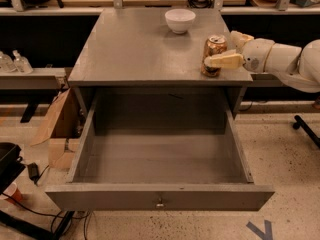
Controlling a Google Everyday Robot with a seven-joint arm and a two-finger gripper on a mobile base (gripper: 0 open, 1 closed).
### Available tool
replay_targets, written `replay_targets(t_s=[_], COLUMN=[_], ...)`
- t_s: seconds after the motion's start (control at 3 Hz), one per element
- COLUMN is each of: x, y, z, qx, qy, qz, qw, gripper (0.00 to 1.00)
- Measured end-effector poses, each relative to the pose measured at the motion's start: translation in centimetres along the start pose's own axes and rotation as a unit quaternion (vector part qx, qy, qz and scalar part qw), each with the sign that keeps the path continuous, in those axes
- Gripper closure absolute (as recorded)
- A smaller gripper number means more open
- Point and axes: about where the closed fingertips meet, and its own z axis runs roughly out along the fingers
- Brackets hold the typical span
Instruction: Place orange can into top drawer
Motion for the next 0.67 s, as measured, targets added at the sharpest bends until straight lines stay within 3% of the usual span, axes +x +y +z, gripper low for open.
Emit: replay_targets(t_s=[0.67], x=[-0.7], y=[2.8], z=[1.6], qx=[-0.046], qy=[-0.003], qz=[0.008], qw=[0.9989], gripper=[0.61])
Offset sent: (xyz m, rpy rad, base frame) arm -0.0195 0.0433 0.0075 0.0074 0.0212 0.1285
